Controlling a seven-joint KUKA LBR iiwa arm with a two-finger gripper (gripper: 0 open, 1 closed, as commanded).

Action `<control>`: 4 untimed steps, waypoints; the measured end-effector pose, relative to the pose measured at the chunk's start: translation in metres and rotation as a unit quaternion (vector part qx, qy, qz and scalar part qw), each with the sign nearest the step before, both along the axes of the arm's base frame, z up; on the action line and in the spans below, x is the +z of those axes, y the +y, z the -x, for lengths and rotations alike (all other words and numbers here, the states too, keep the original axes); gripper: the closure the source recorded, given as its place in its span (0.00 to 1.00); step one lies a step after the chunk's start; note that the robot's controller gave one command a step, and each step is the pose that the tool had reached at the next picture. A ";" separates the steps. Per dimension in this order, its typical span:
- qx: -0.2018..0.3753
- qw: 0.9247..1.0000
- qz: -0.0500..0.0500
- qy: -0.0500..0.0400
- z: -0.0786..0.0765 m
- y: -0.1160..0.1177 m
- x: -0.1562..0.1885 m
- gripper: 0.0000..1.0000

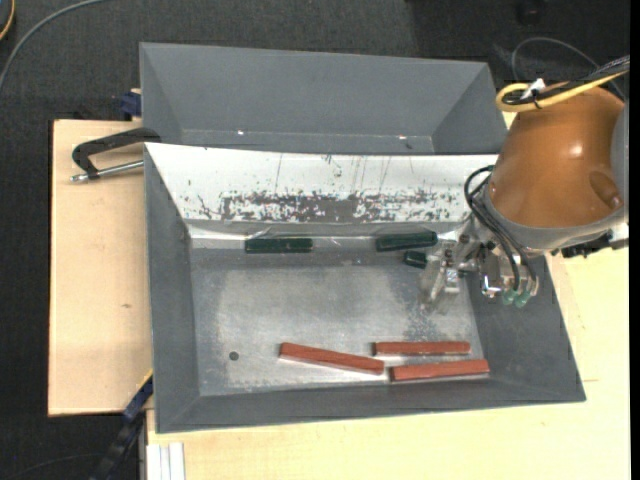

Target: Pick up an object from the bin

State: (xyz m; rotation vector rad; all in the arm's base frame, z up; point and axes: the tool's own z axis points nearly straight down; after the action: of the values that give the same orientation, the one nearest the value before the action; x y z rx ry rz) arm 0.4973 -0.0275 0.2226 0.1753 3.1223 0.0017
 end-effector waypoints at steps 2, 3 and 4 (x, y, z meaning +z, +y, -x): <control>0.173 0.985 0.000 0.009 0.008 0.037 -0.132 0.00; 0.177 0.984 0.003 0.004 -0.029 -0.017 -0.153 0.00; 0.179 0.984 0.001 0.004 -0.028 -0.013 -0.152 1.00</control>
Offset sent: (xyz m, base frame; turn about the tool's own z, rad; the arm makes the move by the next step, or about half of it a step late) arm 0.0000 0.0000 0.0000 0.0000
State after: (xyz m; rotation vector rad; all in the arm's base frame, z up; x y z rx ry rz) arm 0.5251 -0.0404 0.0707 -0.3886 3.1123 0.0008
